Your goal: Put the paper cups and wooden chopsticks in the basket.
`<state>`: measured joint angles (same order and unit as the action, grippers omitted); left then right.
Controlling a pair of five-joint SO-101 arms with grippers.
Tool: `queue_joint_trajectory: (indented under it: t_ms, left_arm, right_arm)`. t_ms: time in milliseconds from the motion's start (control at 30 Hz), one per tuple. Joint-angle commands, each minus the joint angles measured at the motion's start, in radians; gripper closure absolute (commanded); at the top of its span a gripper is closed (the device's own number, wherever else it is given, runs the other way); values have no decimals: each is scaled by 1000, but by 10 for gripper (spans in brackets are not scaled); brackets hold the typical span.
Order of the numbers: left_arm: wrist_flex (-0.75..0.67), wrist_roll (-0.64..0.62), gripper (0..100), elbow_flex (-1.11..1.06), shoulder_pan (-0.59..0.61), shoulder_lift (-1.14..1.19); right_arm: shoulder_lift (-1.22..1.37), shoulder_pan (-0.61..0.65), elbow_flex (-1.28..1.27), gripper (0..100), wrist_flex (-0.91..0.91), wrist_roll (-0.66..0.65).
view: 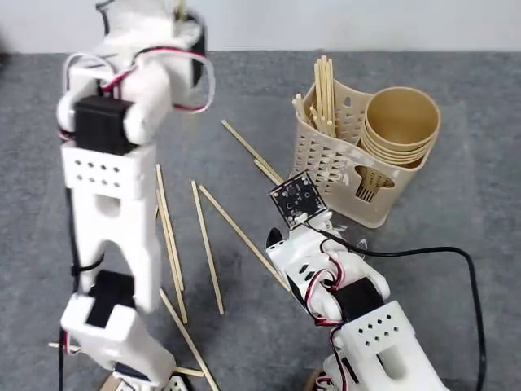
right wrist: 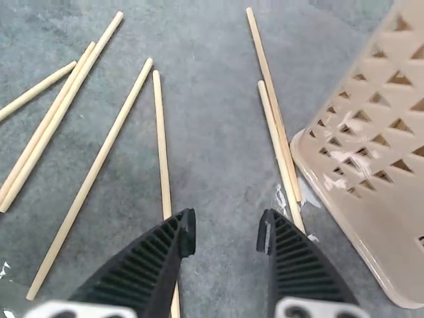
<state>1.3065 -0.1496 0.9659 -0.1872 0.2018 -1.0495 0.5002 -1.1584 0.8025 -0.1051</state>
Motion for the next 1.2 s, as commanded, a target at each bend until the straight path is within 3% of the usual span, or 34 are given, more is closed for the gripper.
queue_joint_trajectory:
  t_ms: [0, 267, 400, 800, 1033, 1167]
  left_arm:
    - [-158, -11, 987, 104, -74, 34]
    - [-413, -11, 987, 114, -213, 95]
    - [-460, -11, 987, 113, -267, 126]
    - [-331, -124, 981, 117, -318, 250]
    - [-210, -218, 829, 120, -316, 193]
    - [-104, -218, 828, 120, -282, 112]
  right_arm:
    - [-30, 1, 8, 827, 5, -11]
    - [-30, 1, 8, 827, 8, -11]
    - [-30, 1, 8, 827, 5, -11]
    - [-30, 1, 8, 827, 4, -11]
    - [-30, 1, 8, 827, 4, -11]
    - [-30, 1, 2, 827, 2, -11]
